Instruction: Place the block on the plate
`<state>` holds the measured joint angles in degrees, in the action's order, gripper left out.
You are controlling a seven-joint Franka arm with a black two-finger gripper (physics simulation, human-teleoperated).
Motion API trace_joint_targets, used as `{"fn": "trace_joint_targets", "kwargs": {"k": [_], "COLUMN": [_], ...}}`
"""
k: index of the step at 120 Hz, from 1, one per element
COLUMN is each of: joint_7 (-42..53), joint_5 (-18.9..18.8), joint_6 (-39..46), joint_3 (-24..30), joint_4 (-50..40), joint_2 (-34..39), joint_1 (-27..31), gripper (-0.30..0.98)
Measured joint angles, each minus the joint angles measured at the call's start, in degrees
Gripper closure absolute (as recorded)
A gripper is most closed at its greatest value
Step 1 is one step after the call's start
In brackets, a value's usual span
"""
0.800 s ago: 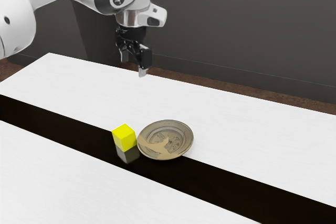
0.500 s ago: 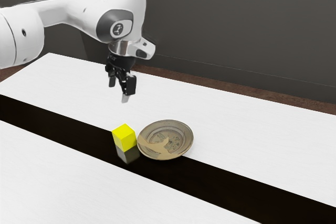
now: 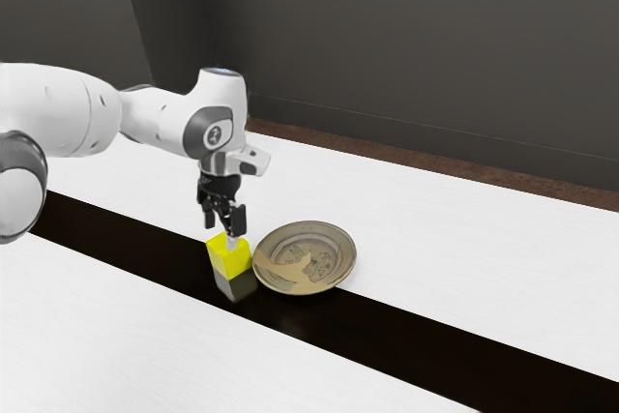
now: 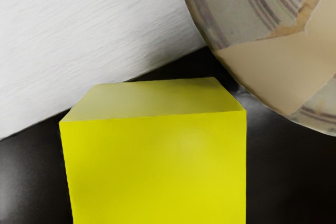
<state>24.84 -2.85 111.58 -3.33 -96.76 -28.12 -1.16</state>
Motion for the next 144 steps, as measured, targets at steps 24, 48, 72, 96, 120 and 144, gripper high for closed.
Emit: {"fn": "trace_joint_targets", "kwargs": {"k": [24, 48, 72, 96, 120, 144], "joint_7": [1.6, 2.6, 3.0, 3.1, 3.0, 3.0], "joint_5": [2.5, 3.4, 3.6, 3.4, 3.3, 3.2], "joint_6": [6.0, 8.4, 9.2, 9.6, 10.0, 11.6], "joint_3": [-1.1, -1.8, -1.9, -1.9, 0.1, 4.9], "joint_4": [1.2, 0.6, -0.1, -0.3, -0.2, 0.8], "joint_2": [-4.0, -4.3, -4.1, -2.9, 1.2, 2.5], "joint_1": [0.1, 0.3, 0.4, 0.3, -0.6, -3.0], "gripper": [0.00, 0.07, 0.27, 0.29, 0.29, 0.29]}}
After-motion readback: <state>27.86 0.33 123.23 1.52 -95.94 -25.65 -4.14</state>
